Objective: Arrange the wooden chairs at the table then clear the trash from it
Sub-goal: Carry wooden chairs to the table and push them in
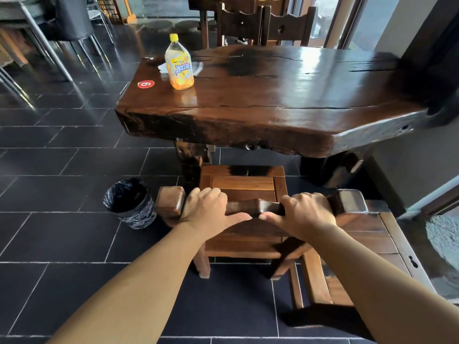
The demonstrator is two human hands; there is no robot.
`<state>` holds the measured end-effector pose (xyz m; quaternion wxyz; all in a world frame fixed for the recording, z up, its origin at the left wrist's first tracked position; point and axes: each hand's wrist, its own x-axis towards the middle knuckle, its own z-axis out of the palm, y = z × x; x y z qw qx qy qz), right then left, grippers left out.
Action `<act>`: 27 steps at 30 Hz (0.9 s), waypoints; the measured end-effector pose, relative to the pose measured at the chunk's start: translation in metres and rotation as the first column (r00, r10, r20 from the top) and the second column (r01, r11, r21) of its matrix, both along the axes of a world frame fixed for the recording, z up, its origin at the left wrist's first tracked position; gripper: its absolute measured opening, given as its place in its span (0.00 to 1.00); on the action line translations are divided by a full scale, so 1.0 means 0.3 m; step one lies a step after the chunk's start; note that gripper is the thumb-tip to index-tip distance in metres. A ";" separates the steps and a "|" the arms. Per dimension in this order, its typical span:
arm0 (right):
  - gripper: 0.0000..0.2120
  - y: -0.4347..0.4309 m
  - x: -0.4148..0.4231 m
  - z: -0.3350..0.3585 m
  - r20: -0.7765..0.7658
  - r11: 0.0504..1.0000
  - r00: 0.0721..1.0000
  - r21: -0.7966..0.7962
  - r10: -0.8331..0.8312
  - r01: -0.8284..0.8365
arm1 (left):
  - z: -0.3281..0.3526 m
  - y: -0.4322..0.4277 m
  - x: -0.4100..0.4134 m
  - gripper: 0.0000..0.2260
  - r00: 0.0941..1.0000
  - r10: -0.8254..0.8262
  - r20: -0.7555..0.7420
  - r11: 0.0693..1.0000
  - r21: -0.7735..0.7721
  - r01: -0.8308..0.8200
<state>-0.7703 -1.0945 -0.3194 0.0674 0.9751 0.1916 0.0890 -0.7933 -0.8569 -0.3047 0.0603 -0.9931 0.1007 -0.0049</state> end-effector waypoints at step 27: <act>0.47 0.039 0.165 -0.006 -0.059 0.998 0.998 -0.061 -0.030 0.026 | -0.019 0.043 0.159 0.42 1.000 0.025 0.001 1.000 -0.019 -0.025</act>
